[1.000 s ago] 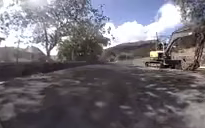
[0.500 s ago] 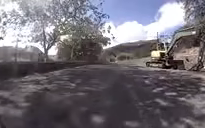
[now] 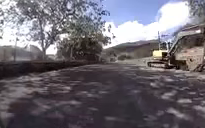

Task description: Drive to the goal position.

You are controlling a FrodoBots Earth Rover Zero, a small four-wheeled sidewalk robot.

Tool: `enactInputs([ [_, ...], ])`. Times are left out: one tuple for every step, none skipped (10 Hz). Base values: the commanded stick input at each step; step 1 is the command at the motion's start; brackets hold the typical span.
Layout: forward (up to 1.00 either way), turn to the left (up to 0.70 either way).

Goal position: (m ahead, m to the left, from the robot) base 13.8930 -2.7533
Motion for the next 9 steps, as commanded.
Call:
enactInputs([
  [0.7,0.0],
  [0.7,0.0],
  [0.7,0.0],
  [0.7,0.0],
  [0.7,0.0],
  [0.7,0.0],
  [0.7,0.0],
  [0.7,0.0],
  [0.7,0.0],
])
